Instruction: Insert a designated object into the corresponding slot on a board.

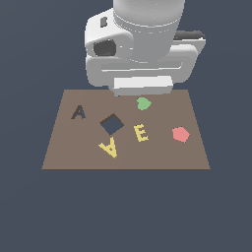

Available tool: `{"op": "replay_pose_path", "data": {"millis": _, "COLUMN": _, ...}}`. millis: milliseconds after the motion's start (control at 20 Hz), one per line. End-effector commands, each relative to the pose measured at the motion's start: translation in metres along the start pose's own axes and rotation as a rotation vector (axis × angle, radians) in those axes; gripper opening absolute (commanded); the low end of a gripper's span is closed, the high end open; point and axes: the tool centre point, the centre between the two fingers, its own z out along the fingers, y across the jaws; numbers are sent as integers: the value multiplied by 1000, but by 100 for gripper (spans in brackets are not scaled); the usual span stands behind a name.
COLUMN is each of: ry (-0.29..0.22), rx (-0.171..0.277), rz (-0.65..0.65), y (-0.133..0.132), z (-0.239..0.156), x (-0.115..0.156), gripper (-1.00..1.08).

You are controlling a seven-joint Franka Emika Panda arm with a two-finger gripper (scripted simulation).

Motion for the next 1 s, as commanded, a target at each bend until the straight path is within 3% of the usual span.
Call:
{"op": "replay_pose_path", "data": {"millis": 0, "ry": 0, "rx": 0, "rz": 0, "y": 0, "z": 0, "x": 0, "gripper": 100}}
{"op": "replay_pose_path", "data": {"millis": 500, "ry": 3, "rx": 1, "rz": -52, "y": 10, "z": 12, "x": 8, "gripper": 100}}
{"op": "replay_pose_path", "data": {"millis": 950, "ry": 11, "rx": 2, "rz": -190, "y": 36, "z": 43, "x": 32, "gripper": 100}}
